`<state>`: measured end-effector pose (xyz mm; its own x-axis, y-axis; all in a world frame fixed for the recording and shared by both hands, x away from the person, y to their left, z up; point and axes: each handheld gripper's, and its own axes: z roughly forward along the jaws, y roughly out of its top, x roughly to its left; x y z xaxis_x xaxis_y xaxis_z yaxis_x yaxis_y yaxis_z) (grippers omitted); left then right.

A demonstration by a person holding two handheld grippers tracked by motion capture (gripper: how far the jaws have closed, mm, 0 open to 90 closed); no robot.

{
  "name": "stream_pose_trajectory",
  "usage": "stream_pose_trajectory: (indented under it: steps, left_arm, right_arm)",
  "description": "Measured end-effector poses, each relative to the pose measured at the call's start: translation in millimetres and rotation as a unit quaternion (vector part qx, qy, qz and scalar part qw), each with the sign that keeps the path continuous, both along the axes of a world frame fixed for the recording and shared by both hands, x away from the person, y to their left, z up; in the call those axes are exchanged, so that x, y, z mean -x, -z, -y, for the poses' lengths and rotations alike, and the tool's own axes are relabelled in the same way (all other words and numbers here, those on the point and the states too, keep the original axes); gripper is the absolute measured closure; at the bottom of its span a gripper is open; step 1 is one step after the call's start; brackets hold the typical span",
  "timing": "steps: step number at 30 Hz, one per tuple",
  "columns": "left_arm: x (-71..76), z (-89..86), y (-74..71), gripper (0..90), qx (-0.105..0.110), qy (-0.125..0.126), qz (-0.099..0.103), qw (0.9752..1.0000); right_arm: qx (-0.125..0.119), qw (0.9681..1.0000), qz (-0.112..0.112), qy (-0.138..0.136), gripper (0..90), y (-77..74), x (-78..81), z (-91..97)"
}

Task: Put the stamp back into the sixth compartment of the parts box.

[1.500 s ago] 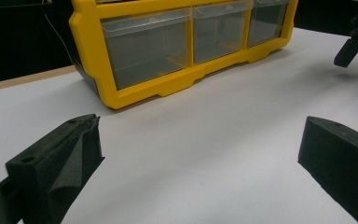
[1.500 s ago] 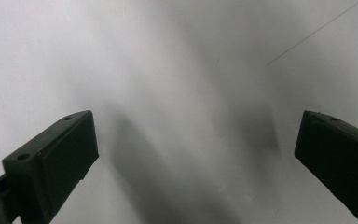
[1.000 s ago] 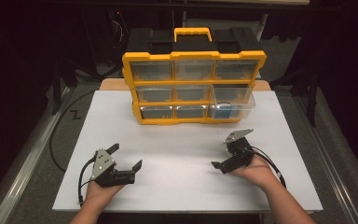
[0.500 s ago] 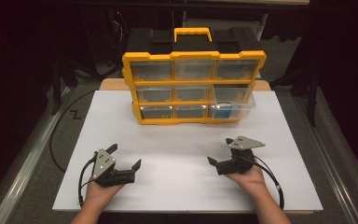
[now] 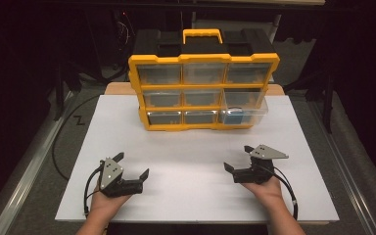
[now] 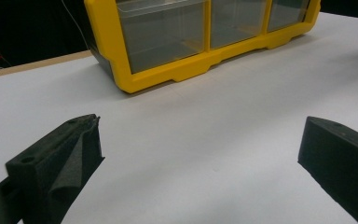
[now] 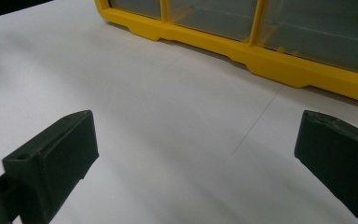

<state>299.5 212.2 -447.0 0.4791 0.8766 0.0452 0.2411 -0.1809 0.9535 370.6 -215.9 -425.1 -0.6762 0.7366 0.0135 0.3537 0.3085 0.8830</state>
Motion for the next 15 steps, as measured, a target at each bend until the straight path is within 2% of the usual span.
stream_pose_trajectory:
  steps: [3,10,15]
  left_arm:
    - [1.1,2.3,-0.1,0.4,-0.006,0.003,0.001,1.0]
    - [2.5,4.5,-2.9,0.4,0.003,0.009,0.007,0.9999]
    - [2.9,2.3,-2.0,0.4,0.005,0.01,0.005,0.9999]
  right_arm:
    - [0.007,1.0,0.002,0.001,0.9,-0.4,3.6,0.3]
    - [-0.008,0.9997,0.009,0.019,3.9,-4.8,7.5,6.4]
    - [-0.008,0.9995,0.012,0.028,5.7,-6.0,6.5,10.3]
